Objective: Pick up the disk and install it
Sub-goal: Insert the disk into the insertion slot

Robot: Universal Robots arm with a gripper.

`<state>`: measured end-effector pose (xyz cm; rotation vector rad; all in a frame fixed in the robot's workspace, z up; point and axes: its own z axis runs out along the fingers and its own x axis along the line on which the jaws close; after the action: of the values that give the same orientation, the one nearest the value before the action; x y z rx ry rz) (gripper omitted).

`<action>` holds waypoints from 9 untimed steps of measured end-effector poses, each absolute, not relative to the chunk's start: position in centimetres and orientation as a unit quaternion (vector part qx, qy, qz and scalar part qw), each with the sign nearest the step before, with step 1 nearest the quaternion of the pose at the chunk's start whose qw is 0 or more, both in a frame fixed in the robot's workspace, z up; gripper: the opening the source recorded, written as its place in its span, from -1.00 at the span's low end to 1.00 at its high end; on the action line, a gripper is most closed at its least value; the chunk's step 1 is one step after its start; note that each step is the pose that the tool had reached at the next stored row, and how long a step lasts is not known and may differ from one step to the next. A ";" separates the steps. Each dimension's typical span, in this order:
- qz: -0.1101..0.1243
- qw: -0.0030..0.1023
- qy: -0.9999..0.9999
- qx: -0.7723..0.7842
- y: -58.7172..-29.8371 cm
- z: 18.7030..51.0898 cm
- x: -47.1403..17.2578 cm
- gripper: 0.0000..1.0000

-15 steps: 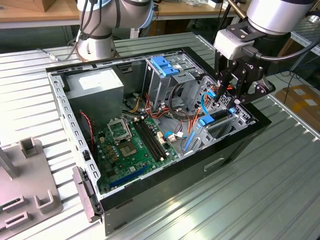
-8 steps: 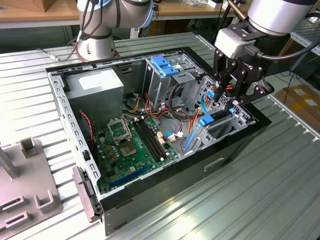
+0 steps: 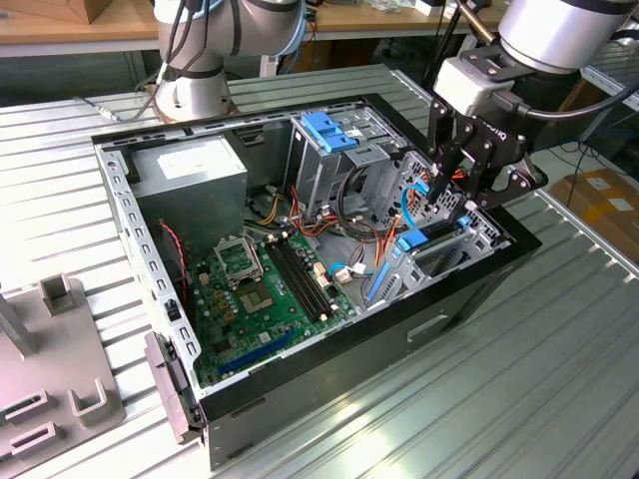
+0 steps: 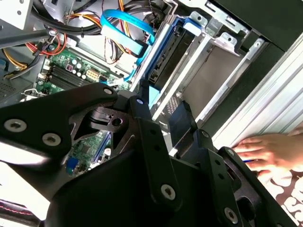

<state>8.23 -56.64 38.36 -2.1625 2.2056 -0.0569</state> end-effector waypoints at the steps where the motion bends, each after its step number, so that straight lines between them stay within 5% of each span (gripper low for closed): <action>1: -0.018 0.026 0.714 -0.700 -56.6 38.2 8.3 -0.11; 9: -0.018 0.026 0.714 -0.700 -56.1 37.4 8.6 -0.11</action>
<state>8.55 -56.13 37.38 -2.1629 2.2060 -0.0569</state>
